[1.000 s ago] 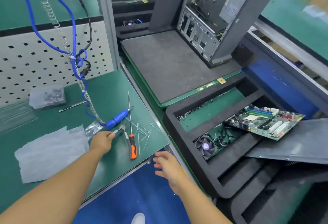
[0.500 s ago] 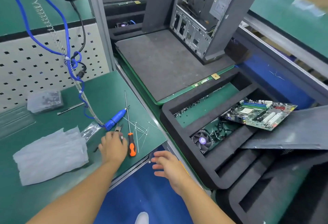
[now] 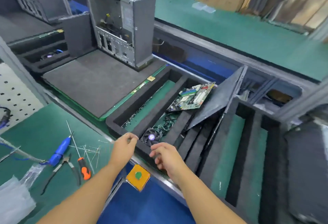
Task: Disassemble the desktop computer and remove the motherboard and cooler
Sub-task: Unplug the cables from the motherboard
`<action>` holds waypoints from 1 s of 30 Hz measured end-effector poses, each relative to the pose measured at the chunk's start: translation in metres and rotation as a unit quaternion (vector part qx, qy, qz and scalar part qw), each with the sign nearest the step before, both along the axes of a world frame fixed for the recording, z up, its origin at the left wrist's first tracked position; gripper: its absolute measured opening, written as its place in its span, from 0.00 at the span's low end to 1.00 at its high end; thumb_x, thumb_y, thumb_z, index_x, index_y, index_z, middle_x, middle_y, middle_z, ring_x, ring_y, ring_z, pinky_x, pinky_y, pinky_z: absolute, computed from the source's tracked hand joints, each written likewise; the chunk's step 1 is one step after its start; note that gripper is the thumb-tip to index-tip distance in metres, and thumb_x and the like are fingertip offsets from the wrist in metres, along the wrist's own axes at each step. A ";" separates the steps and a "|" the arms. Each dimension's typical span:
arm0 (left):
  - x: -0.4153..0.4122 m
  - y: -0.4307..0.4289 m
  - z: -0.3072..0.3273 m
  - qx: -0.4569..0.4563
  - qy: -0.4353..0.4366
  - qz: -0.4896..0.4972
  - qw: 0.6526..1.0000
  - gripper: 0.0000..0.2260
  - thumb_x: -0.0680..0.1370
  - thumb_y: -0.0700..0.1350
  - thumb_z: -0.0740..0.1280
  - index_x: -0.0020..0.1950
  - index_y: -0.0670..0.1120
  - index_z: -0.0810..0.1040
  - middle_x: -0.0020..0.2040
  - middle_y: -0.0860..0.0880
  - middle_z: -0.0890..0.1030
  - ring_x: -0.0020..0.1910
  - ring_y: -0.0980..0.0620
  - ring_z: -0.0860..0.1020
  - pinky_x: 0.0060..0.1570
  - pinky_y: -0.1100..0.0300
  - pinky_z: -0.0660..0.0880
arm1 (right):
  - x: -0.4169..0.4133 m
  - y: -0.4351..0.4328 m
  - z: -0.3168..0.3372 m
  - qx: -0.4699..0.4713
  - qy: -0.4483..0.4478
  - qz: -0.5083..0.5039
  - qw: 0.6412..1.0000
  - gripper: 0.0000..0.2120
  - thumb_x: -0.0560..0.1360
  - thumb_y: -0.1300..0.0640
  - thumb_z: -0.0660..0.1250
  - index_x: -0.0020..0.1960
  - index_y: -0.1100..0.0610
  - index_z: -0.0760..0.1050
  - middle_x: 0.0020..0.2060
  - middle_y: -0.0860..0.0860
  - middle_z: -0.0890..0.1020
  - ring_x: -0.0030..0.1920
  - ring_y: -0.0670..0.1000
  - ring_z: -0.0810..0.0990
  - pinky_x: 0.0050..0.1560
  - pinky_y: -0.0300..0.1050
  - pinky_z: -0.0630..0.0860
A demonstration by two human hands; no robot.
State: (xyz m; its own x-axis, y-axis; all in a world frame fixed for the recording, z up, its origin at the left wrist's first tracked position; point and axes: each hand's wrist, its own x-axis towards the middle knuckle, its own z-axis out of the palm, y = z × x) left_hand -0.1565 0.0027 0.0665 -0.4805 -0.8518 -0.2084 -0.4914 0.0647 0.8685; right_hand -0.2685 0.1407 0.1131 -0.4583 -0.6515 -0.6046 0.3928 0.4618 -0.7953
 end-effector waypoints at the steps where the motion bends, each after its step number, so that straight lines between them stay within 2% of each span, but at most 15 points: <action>1: -0.015 0.009 0.005 0.000 0.003 -0.018 1.000 0.10 0.78 0.42 0.64 0.41 0.53 0.80 0.26 0.57 0.74 0.30 0.53 0.72 0.34 0.57 0.67 | -0.011 0.012 0.004 -0.002 0.009 -0.017 1.000 0.13 0.72 0.65 0.57 0.49 0.58 0.79 0.35 0.52 0.82 0.26 0.48 0.69 0.25 0.37 0.61; 5: -0.082 0.055 0.029 0.001 0.021 -0.099 0.995 0.12 0.78 0.45 0.64 0.38 0.56 0.81 0.25 0.53 0.76 0.28 0.51 0.72 0.31 0.56 0.67 | -0.055 0.071 0.022 -0.011 0.030 -0.085 0.996 0.13 0.74 0.64 0.57 0.47 0.57 0.79 0.33 0.50 0.81 0.25 0.47 0.67 0.26 0.37 0.56; 9: -0.153 0.123 0.062 -0.024 0.076 -0.178 0.981 0.12 0.77 0.48 0.61 0.38 0.57 0.81 0.25 0.47 0.74 0.25 0.52 0.71 0.30 0.56 0.68 | -0.099 0.143 0.043 -0.032 0.036 -0.176 0.983 0.11 0.76 0.63 0.58 0.45 0.55 0.78 0.32 0.49 0.78 0.24 0.46 0.62 0.25 0.36 0.53; 11: -0.183 0.160 0.078 -0.027 0.107 -0.203 0.973 0.12 0.73 0.52 0.59 0.37 0.56 0.81 0.24 0.48 0.72 0.24 0.52 0.69 0.27 0.60 0.66 | -0.118 0.180 0.055 -0.058 0.040 -0.213 0.975 0.11 0.76 0.63 0.58 0.44 0.55 0.78 0.31 0.50 0.76 0.24 0.47 0.59 0.26 0.37 0.52; 15: -0.239 0.244 0.100 -0.007 0.143 -0.275 0.951 0.14 0.72 0.56 0.58 0.36 0.51 0.80 0.23 0.51 0.69 0.23 0.53 0.66 0.26 0.61 0.63 | -0.155 0.267 0.079 -0.096 0.063 -0.288 0.951 0.11 0.76 0.62 0.59 0.41 0.55 0.79 0.28 0.54 0.75 0.23 0.49 0.58 0.27 0.38 0.52; 20: -0.293 0.343 0.116 0.015 0.173 -0.372 0.912 0.14 0.74 0.54 0.60 0.38 0.47 0.79 0.25 0.49 0.66 0.26 0.50 0.63 0.26 0.61 0.59 | -0.191 0.368 0.091 -0.124 0.083 -0.368 0.918 0.09 0.77 0.59 0.60 0.45 0.57 0.79 0.28 0.55 0.76 0.24 0.50 0.59 0.27 0.40 0.54; 22: -0.313 0.381 0.123 0.014 0.176 -0.404 0.898 0.14 0.73 0.55 0.60 0.39 0.48 0.80 0.25 0.49 0.68 0.26 0.50 0.64 0.26 0.60 0.60 | -0.204 0.405 0.093 -0.152 0.094 -0.391 0.903 0.09 0.77 0.58 0.60 0.45 0.58 0.79 0.29 0.55 0.76 0.23 0.50 0.61 0.26 0.39 0.56; 24: -0.331 0.418 0.130 -0.008 0.174 -0.440 0.881 0.14 0.73 0.56 0.60 0.40 0.49 0.80 0.27 0.50 0.73 0.27 0.53 0.68 0.28 0.60 0.66 | -0.218 0.442 0.096 -0.170 0.109 -0.417 0.886 0.10 0.78 0.58 0.61 0.44 0.57 0.80 0.29 0.55 0.76 0.23 0.50 0.62 0.25 0.38 0.57; 27: -0.357 0.470 0.137 -0.032 0.165 -0.484 0.858 0.14 0.74 0.59 0.60 0.42 0.52 0.80 0.34 0.52 0.79 0.33 0.47 0.75 0.36 0.53 0.73 | -0.239 0.495 0.102 -0.185 0.132 -0.454 0.862 0.09 0.77 0.58 0.62 0.44 0.57 0.81 0.30 0.55 0.77 0.24 0.50 0.64 0.24 0.39 0.59; 30: -0.381 0.515 0.133 -0.073 0.144 -0.513 0.843 0.07 0.78 0.54 0.61 0.47 0.58 0.79 0.40 0.55 0.81 0.32 0.51 0.75 0.33 0.59 0.72 | -0.258 0.543 0.104 -0.193 0.141 -0.480 0.844 0.10 0.79 0.59 0.61 0.44 0.57 0.80 0.31 0.54 0.77 0.24 0.49 0.66 0.23 0.39 0.61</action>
State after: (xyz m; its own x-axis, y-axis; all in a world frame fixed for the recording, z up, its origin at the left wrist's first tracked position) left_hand -0.5379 0.5178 0.1996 -0.9928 0.0370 0.1143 0.1188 0.4443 0.8880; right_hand -0.5263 0.6833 0.2174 -0.9774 -0.0221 -0.2100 0.2078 -0.2766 -0.9382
